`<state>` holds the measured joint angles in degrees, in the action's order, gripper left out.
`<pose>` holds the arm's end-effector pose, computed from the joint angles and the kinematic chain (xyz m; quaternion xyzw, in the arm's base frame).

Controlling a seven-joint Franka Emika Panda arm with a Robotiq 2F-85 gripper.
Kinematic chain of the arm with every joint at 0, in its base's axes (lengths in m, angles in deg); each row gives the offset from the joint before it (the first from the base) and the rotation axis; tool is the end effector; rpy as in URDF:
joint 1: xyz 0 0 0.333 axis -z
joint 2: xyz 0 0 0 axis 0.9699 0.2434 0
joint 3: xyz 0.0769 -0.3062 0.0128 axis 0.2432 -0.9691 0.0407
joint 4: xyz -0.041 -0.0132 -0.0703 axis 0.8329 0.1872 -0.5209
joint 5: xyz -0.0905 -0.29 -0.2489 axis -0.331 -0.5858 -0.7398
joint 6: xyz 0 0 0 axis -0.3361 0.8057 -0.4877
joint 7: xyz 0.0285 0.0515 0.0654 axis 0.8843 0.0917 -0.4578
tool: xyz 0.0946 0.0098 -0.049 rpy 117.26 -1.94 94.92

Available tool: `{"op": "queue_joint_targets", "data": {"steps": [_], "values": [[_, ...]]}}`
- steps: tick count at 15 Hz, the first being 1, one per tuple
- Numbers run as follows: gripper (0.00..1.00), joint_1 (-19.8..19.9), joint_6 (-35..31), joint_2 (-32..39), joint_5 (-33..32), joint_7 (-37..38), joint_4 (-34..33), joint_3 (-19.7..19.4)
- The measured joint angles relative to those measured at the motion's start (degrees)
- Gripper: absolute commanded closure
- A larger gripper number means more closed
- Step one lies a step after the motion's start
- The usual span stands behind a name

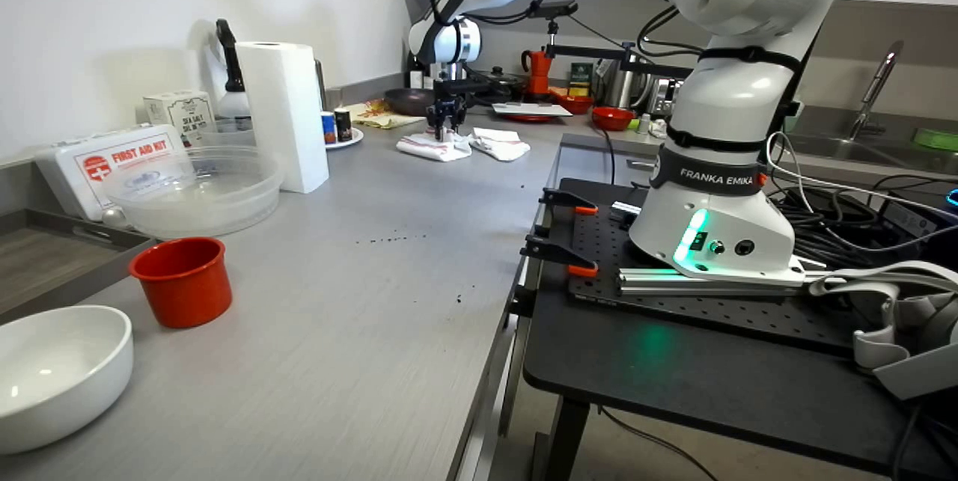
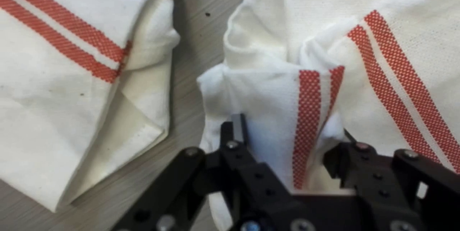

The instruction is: Use one white and red towel to wipe the left side of the table.

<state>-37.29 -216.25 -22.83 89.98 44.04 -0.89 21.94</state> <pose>0.5459 -0.5397 0.1280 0.9496 -0.3123 -0.0066 0.0243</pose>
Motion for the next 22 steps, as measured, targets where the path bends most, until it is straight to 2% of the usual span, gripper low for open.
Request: {"op": "queue_joint_targets", "data": {"steps": [3, 9, 13, 18, 22], "values": [[0.99, 0.0, 0.4, 0.0, 0.0, 0.0, -0.4, 0.0], [0.97, 0.5, 0.9, -1.8, 0.8, 0.3, -0.4, 0.0], [0.97, 1.8, 0.9, -8.0, 2.5, 1.4, 2.7, -0.2], [0.97, 1.9, 0.6, -19.9, 3.4, 3.5, 13.0, -0.4], [0.97, 0.3, 0.6, -29.9, 3.4, 5.5, 23.3, -0.4]]}}
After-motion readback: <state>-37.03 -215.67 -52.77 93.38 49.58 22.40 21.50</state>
